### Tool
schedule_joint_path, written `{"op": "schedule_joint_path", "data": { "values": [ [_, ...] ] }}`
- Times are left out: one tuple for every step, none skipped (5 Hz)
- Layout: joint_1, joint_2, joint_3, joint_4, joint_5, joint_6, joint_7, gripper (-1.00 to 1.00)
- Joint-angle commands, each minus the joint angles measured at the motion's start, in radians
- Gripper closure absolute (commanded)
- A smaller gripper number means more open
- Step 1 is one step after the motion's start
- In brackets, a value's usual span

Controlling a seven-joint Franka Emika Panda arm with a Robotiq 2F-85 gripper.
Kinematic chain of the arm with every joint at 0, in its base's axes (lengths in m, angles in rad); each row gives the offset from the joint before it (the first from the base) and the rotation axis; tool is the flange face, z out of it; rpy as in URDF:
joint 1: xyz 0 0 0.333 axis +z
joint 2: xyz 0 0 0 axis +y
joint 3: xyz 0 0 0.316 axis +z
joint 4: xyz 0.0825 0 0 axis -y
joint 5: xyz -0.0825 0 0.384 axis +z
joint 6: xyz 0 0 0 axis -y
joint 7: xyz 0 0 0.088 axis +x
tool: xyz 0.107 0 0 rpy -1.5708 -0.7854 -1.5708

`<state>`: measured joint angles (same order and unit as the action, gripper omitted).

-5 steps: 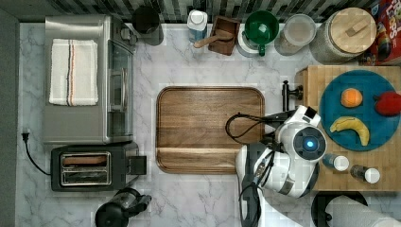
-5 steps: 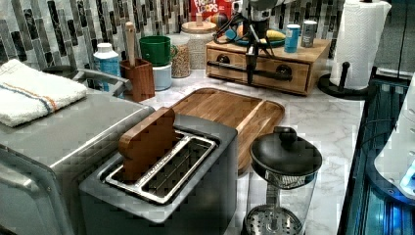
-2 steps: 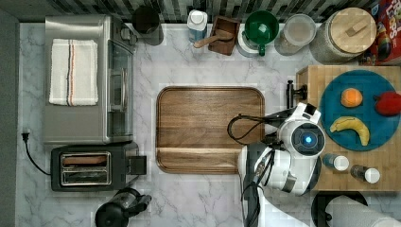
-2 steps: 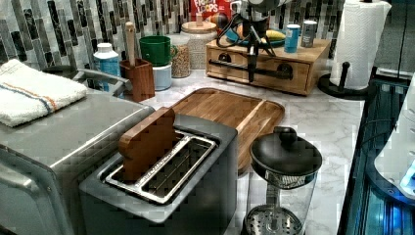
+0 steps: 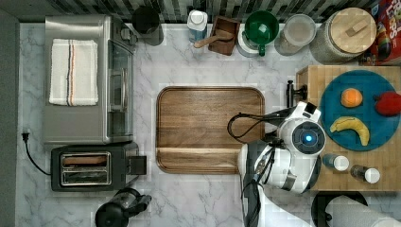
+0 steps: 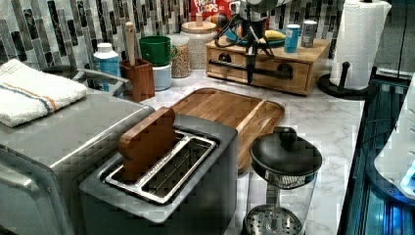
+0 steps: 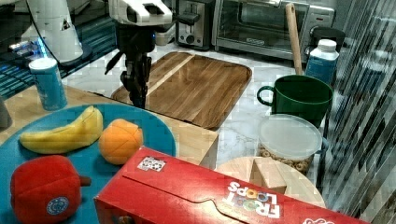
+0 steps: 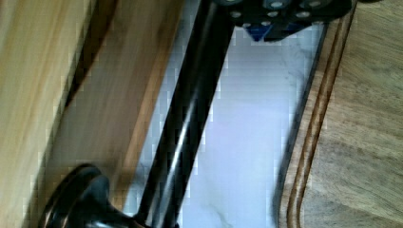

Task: Close the drawer.

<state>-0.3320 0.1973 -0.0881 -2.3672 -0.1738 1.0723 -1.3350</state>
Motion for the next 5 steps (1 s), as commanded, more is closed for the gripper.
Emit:
{"op": "schedule_joint_path", "data": {
  "values": [
    [-0.066,0.024,-0.091,0.193,-0.016,0.037,-0.054,1.00],
    [-0.072,0.023,-0.084,0.193,-0.019,0.037,-0.052,1.00],
    [-0.074,0.023,-0.082,0.193,-0.020,0.037,-0.051,1.00],
    [-0.074,0.023,-0.082,0.193,-0.020,0.037,-0.051,1.00],
    [-0.072,0.023,-0.084,0.192,-0.019,0.037,-0.052,1.00]
  ]
}}
